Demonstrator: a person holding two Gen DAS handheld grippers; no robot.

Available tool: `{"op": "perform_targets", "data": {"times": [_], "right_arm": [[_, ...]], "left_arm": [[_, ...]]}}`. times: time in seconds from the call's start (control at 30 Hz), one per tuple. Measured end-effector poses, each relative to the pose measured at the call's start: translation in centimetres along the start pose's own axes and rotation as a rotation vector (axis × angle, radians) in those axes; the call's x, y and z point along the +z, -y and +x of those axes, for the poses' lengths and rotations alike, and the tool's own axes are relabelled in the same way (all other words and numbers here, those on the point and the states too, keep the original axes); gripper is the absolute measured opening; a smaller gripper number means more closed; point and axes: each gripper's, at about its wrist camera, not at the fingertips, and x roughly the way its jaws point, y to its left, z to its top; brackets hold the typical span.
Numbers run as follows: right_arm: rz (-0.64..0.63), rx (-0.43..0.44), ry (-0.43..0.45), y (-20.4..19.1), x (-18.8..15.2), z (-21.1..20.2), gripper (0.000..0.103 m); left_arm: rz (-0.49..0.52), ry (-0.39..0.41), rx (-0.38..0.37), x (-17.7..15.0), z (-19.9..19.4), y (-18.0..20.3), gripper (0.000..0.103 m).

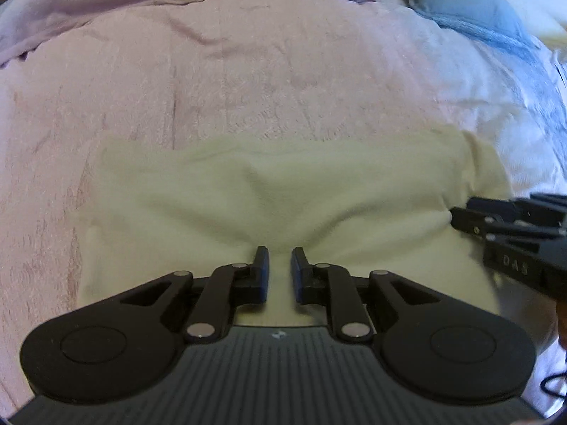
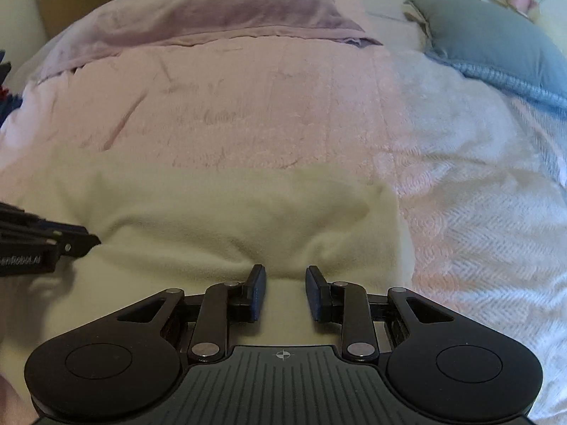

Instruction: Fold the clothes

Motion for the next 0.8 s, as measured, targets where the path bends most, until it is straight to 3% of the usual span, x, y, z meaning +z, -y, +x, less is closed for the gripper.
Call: {"op": "perform_targets", "data": {"times": [0.1, 0.27, 0.43, 0.57, 0.67, 0.8], "right_arm": [[0.046, -0.006, 0.027, 0.7, 0.3, -2.7, 0.028], [0.118, 0.068, 0.058, -0.2, -1.7, -8.6, 0.028], [0.082, 0.061, -0.047, -1.7, -4.6, -5.8, 0.028], [0.123, 0.047, -0.013, -1.7, -3.8, -8.4, 0.028], [0.166, 0.042, -0.002, -1.7, -4.5, -9.7, 0.028], [0.196, -0.013, -0.123, -2.3, -6.4, -6.8, 0.028]], "left_arm": [[-0.01, 0.015, 0.023, -0.1, -2.9, 0.6, 0.012], [-0.034, 0.024, -0.009, -3.3, -7.0, 2.3, 0.012], [-0.047, -0.046, 0.068, -5.6, -4.8, 2.6, 0.013], [-0.073, -0.033, 0.07, -5.2, -6.9, 2.8, 0.013], [-0.076, -0.07, 0.079, -5.6, -6.5, 2.8, 0.013], [-0.058, -0.129, 0.104, -6.0, -5.9, 2.4, 0.013]]}}
